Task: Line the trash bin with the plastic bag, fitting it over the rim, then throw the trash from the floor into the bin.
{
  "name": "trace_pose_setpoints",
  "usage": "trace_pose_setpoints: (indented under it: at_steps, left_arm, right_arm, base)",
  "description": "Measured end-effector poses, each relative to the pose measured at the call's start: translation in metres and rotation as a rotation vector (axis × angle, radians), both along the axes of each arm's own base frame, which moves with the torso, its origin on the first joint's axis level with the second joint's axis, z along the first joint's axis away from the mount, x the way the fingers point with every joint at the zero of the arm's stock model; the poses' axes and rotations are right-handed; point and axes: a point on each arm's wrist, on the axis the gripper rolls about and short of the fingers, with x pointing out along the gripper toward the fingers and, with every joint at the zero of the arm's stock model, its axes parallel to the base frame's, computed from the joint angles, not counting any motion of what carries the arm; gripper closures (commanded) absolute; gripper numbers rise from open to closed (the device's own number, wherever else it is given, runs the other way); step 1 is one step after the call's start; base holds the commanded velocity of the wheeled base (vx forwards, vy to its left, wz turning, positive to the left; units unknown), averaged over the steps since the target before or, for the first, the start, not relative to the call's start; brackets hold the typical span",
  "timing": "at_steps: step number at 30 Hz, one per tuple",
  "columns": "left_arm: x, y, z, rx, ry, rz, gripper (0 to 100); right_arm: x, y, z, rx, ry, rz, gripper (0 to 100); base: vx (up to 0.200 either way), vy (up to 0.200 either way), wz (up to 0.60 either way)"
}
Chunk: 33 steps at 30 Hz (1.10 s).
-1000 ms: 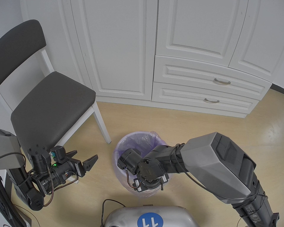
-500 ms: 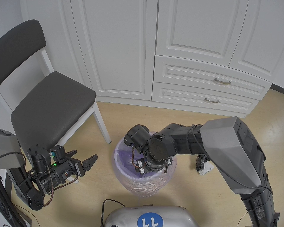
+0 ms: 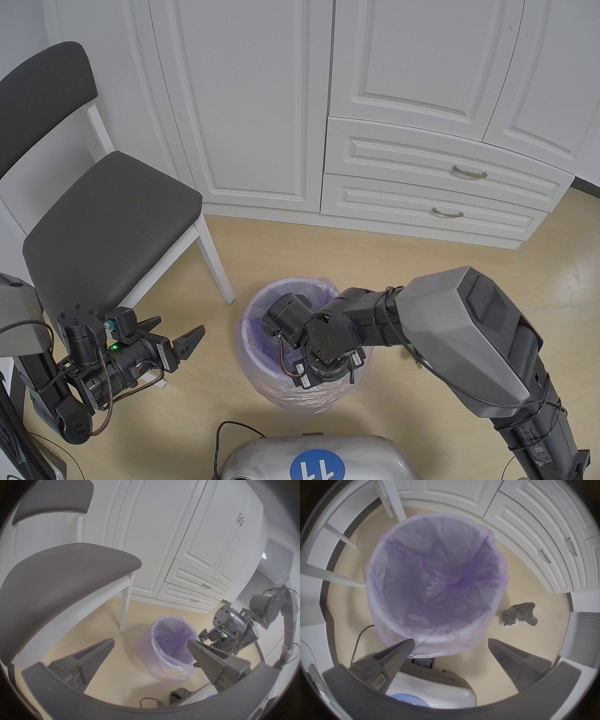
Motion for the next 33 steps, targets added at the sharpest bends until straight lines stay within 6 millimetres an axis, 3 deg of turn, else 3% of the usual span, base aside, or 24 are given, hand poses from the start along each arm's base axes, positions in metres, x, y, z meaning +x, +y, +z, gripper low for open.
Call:
trace_pose_setpoints:
  at_steps: [11,17,33]
  left_arm:
    - [-0.001,0.0,0.001,-0.001,-0.002,0.001,0]
    - [-0.002,0.001,0.002,-0.001,-0.007,0.001,0]
    - [-0.003,0.001,0.003,-0.002,-0.01,0.0,0]
  right_arm:
    - [-0.03,0.015,-0.013,-0.063,0.02,0.057,0]
    - [-0.036,0.019,-0.019,-0.074,0.029,0.071,0]
    - [-0.015,0.016,-0.036,-0.076,-0.02,-0.034,0]
  base:
    - [0.0,0.0,0.0]
    - [0.0,0.0,0.0]
    - [0.0,0.0,0.0]
